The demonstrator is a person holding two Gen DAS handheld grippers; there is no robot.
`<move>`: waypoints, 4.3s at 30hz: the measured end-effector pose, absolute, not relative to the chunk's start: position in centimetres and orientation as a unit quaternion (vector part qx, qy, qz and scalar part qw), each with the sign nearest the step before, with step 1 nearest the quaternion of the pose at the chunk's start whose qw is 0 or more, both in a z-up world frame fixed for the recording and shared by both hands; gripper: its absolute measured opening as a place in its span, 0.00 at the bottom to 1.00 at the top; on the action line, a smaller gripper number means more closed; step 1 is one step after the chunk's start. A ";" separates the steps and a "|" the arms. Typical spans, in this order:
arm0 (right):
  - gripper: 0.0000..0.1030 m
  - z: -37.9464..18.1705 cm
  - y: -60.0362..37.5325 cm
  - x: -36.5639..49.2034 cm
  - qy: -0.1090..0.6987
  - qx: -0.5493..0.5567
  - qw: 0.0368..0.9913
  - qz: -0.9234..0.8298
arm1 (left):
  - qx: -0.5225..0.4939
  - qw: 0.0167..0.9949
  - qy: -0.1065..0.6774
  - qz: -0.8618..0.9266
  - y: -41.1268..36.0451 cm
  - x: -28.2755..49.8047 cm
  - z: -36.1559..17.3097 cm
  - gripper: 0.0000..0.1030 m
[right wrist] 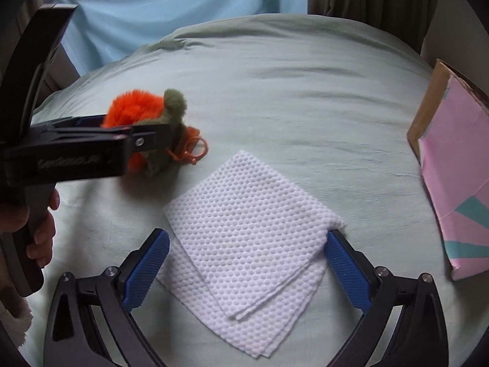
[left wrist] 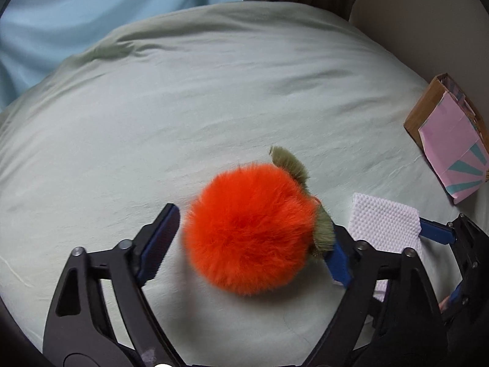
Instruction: Organize soft objects
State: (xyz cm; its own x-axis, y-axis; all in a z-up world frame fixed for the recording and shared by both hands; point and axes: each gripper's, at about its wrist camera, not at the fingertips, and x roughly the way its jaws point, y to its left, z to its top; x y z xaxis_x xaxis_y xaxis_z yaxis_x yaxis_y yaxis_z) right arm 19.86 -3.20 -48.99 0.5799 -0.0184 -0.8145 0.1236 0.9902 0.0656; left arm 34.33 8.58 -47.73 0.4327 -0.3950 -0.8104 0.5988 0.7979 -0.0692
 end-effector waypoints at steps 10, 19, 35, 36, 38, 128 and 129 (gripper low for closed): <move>0.44 -48.6 -2.5 20.2 0.450 0.014 0.892 -0.054 | 0.113 0.835 0.444 -0.304 8.5 34.6 -48.2 0.39; 0.14 -47.5 -4.0 20.6 0.447 0.039 0.892 -0.063 | 0.107 0.843 0.437 -0.295 9.0 33.8 -47.1 0.35; 0.13 -38.3 -5.1 17.0 0.416 0.060 0.906 -0.041 | 0.097 0.869 0.416 -0.251 9.9 29.0 -37.6 0.35; 0.13 -37.2 -5.4 16.6 0.413 0.062 0.908 -0.039 | 0.097 0.870 0.416 -0.246 9.7 28.4 -36.4 0.35; 0.13 -35.4 -5.9 15.8 0.409 0.069 0.909 -0.034 | 0.096 0.874 0.414 -0.237 9.4 27.3 -34.4 0.35; 1.00 -27.6 -42.6 15.4 0.548 0.142 0.824 0.016 | 0.074 0.821 0.540 -0.173 -23.4 16.1 -26.9 1.00; 1.00 -26.3 -42.1 14.9 0.543 0.143 0.827 0.013 | 0.065 0.825 0.534 -0.172 -22.7 15.7 -25.7 1.00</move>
State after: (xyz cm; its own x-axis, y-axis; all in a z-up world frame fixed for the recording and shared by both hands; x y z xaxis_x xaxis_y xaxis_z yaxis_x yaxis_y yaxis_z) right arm 14.87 -42.15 -26.27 0.4100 0.1771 -0.8947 0.1332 0.9588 0.2508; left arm 15.71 -22.66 -25.66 0.3707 -0.2143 -0.9037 0.3536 0.9323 -0.0760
